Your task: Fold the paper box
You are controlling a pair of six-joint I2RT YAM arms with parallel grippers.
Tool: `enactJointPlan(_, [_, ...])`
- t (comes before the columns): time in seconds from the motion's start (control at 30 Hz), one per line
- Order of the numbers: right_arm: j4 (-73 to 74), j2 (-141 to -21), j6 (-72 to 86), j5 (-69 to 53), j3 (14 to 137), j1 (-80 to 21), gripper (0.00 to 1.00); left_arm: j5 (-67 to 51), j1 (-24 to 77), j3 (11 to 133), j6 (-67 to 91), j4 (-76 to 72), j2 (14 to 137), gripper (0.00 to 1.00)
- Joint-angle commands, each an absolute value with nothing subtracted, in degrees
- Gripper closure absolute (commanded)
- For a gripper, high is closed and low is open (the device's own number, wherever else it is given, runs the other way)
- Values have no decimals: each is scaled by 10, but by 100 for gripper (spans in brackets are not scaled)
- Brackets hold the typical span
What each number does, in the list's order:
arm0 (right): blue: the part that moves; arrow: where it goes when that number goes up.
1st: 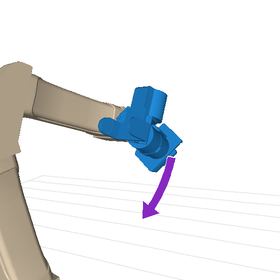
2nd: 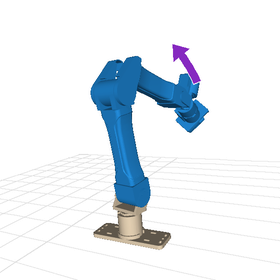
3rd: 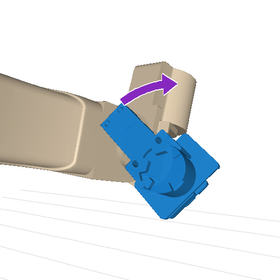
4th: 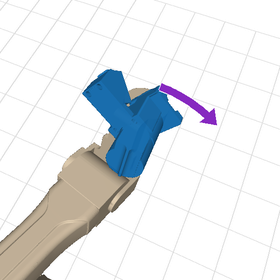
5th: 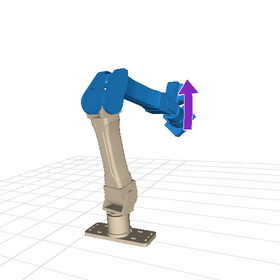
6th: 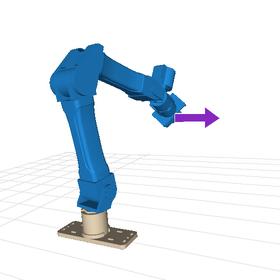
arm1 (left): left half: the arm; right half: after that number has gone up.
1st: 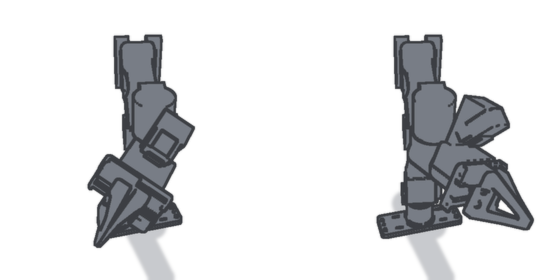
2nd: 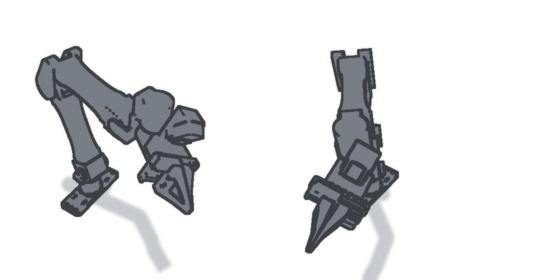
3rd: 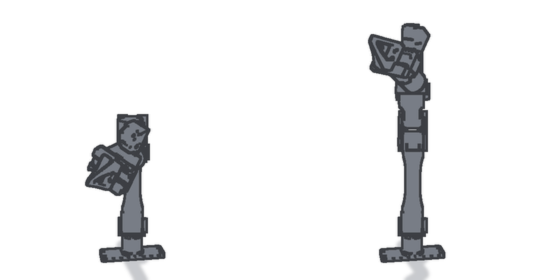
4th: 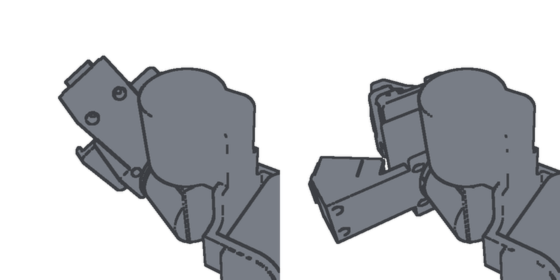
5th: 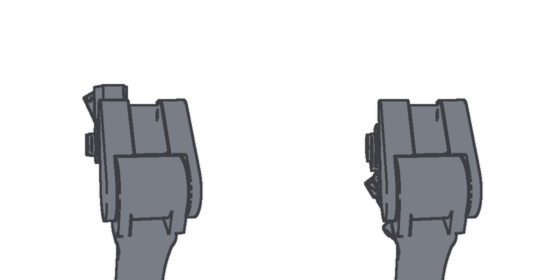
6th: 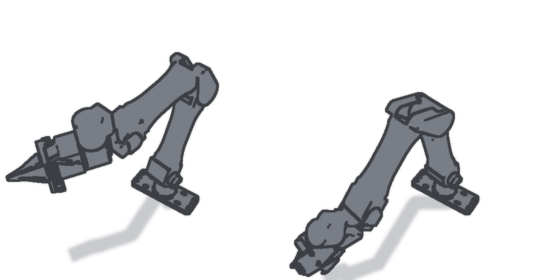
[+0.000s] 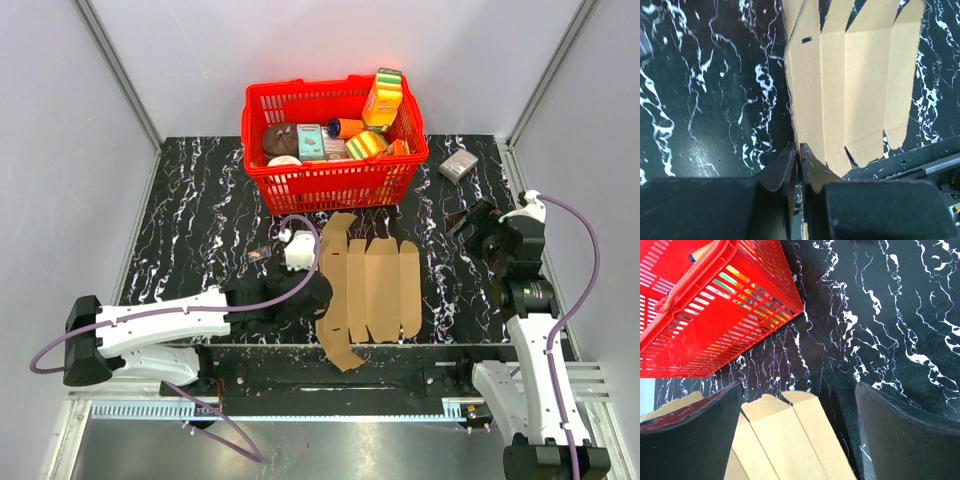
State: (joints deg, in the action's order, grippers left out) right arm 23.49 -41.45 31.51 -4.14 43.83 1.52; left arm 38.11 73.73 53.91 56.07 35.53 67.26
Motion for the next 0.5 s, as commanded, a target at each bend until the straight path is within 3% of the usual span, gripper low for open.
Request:
enactJointPlan(0.0, [231, -406, 300, -40, 468, 15, 0, 407, 736, 617, 428, 412, 689, 88])
enactJointPlan(0.23, [237, -403, 294, -32, 480, 15, 0, 448, 736, 788, 304, 535, 747, 90])
enactJointPlan(0.47, [240, -405, 298, -32, 484, 15, 0, 441, 736, 917, 170, 602, 810, 100])
